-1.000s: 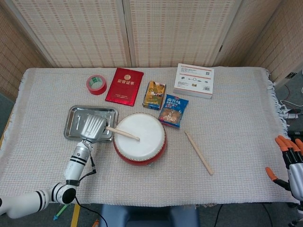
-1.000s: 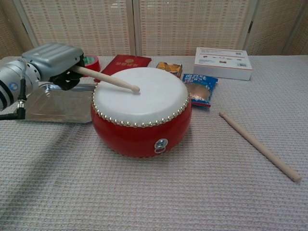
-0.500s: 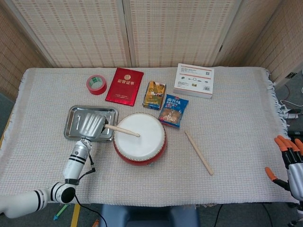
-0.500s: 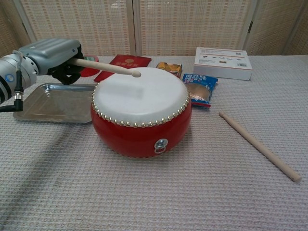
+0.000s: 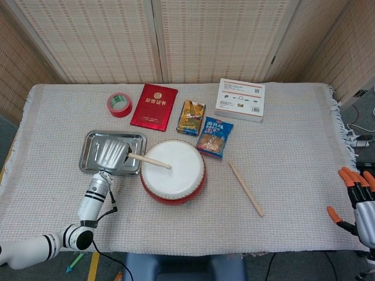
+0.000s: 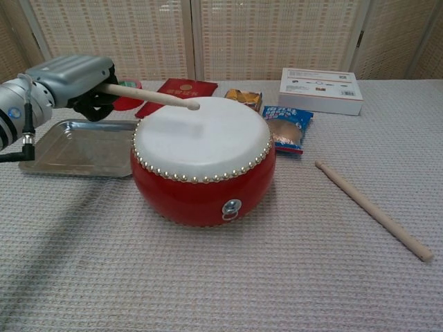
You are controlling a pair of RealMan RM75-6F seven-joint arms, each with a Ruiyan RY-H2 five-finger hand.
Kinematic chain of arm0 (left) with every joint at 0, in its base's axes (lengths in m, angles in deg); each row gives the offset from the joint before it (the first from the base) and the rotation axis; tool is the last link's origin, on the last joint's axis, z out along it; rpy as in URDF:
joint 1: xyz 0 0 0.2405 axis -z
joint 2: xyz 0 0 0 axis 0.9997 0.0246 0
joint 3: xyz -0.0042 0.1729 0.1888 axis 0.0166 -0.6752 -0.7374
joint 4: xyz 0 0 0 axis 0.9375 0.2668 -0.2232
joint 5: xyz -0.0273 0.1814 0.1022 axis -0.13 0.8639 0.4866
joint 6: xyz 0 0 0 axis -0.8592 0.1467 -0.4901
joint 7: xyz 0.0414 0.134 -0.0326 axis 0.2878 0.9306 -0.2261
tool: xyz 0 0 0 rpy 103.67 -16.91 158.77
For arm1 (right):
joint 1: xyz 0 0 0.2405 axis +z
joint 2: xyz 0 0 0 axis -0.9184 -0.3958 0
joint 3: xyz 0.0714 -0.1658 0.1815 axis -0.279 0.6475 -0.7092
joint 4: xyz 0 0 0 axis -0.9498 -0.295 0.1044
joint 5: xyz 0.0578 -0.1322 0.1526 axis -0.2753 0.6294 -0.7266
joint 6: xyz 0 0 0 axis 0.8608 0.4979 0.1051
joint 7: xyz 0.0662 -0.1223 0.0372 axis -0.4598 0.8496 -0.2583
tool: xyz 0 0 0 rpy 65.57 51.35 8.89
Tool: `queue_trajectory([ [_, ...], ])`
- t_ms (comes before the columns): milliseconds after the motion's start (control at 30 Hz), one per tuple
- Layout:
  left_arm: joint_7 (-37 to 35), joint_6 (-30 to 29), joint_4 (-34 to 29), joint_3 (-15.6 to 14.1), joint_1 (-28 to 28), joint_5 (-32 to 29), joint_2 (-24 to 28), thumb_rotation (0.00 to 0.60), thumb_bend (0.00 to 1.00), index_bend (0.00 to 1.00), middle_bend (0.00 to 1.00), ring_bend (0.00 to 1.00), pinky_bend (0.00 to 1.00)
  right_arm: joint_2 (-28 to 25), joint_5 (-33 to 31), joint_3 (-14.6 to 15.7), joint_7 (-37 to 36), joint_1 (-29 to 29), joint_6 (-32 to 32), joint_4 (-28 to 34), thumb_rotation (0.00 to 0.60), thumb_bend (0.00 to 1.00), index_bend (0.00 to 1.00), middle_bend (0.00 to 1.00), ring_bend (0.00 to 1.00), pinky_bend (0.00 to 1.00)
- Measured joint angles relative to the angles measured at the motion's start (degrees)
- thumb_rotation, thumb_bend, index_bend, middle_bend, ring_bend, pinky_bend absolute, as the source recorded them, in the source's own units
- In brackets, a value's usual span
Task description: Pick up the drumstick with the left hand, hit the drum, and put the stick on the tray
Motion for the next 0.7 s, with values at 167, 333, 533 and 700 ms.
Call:
queue_trajectory([
  [167,0.28,-0.37,0.42,-0.13,0.06,0.15,-0.2,0.6,0.79,1.0,1.0,1.0,1.0,0.03,-0.05,0.0,-0.08,-0.03,0.06,-0.06,0.6,0.26,0.0,0.06,0.0,0.01],
  [333,6.91,0.35,4.75,-2.68,0.68,1.02,-1.39,0.6,0.79,1.0,1.0,1.0,1.0,0.04,-0.11,0.05,-0.13,-0.12,0.11,-0.13,0.6,0.26,0.0,0.06,0.0,0.01],
  [533,2.72,0.36,2.46,-0.83,0.02,-0.56,-1.03,0.6,0.79,1.0,1.0,1.0,1.0,-0.02,0.02,0.08,0.09,-0.29,0.47,0.03,0.6,0.26,0.0,0.06,0.0,0.01],
  [700,-3.64,-0.15,-1.48,1.42,-0.81,-1.22,0.29,0.6,0.79,1.0,1.0,1.0,1.0,0.02,0.07,0.09,0.26,-0.16,0.25,0.18,0.6,0.26,0.0,0.06,0.0,0.01],
])
